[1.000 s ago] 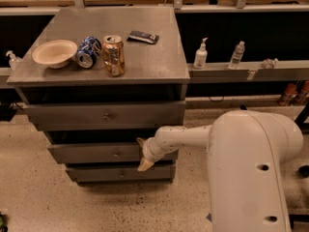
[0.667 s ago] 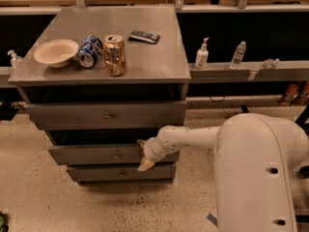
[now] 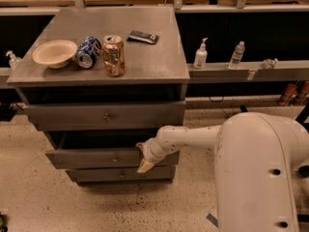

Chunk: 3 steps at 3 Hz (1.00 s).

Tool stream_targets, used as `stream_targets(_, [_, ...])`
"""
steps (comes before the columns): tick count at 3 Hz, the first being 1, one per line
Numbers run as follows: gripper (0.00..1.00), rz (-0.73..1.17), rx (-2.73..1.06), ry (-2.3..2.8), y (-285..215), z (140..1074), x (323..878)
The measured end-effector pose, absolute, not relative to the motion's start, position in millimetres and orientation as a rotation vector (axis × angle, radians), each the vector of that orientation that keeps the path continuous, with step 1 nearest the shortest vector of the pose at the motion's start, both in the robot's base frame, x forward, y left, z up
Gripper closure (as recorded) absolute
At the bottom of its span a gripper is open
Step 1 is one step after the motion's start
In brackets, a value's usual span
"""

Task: Open middle drawer

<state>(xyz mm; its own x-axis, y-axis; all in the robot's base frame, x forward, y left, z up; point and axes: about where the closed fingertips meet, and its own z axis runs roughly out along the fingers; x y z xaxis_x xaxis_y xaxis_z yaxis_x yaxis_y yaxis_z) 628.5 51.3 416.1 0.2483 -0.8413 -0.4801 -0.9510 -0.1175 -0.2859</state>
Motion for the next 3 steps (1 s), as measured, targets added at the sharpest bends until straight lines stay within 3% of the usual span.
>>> stream_targets(1, [0.33, 0.273, -1.987, 1.623, 51.3, 417.9, 626.4])
stream_targets(2, [0.18, 0.335, -1.914, 1.567, 50.3, 431.4, 594.3])
stream_targets(3, [0.28, 0.451, -1.815, 1.439, 53.6, 455.4, 531.4])
